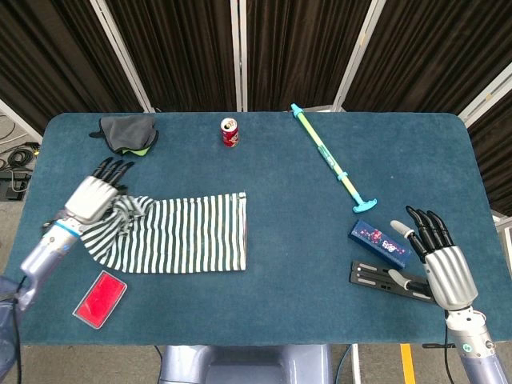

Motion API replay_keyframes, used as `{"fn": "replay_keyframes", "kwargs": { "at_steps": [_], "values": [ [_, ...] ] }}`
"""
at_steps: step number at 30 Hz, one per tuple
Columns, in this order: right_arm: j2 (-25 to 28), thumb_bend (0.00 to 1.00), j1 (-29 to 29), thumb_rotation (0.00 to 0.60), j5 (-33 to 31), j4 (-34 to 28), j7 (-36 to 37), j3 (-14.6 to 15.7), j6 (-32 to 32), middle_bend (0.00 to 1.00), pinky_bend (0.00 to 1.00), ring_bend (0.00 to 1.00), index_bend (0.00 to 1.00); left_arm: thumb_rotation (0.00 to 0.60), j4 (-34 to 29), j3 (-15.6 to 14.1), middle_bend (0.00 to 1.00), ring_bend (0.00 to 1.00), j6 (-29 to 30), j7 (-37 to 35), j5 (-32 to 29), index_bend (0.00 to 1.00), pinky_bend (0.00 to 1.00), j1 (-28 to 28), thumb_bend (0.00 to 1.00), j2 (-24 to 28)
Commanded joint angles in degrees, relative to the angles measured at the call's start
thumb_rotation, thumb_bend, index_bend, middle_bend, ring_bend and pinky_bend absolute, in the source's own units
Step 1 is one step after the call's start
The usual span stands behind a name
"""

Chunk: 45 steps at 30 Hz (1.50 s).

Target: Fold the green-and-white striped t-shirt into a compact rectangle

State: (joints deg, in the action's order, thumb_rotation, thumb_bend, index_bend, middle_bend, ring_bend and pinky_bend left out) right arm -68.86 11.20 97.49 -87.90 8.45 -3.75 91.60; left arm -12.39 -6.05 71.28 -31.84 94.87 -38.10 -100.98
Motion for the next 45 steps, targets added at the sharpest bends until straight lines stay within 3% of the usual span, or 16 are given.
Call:
{"fn": "replay_keyframes", "kwargs": {
  "at_steps": [1,27,45],
  "values": [
    [0.1,0.00,0.0,0.600,-0.1,0.0,0.2,-0.1,0.1,0.00,0.00,0.00,0.23,0.600,-1.7,0.6,0.00,0.00,1.2,0.8,0.4,0.88,0.00,-2.7,0.61,-2.1],
    [0.3,0.00,0.0,0.600,-1.6,0.9,1.6,-0.7,-0.4,0.00,0.00,0.00,0.23,0.600,-5.1,0.6,0.00,0.00,-2.6,6.3,2.3,0.88,0.00,-12.1,0.61,-9.8],
    [0.5,0.00,0.0,0.600,-2.1,1.1,2.3,-1.1,-0.3,0.00,0.00,0.00,0.23,0.600,-5.2,3.5,0.00,0.00,-10.1,10.8,-0.8,0.88,0.00,-16.5,0.60,-13.6]
  ]
}}
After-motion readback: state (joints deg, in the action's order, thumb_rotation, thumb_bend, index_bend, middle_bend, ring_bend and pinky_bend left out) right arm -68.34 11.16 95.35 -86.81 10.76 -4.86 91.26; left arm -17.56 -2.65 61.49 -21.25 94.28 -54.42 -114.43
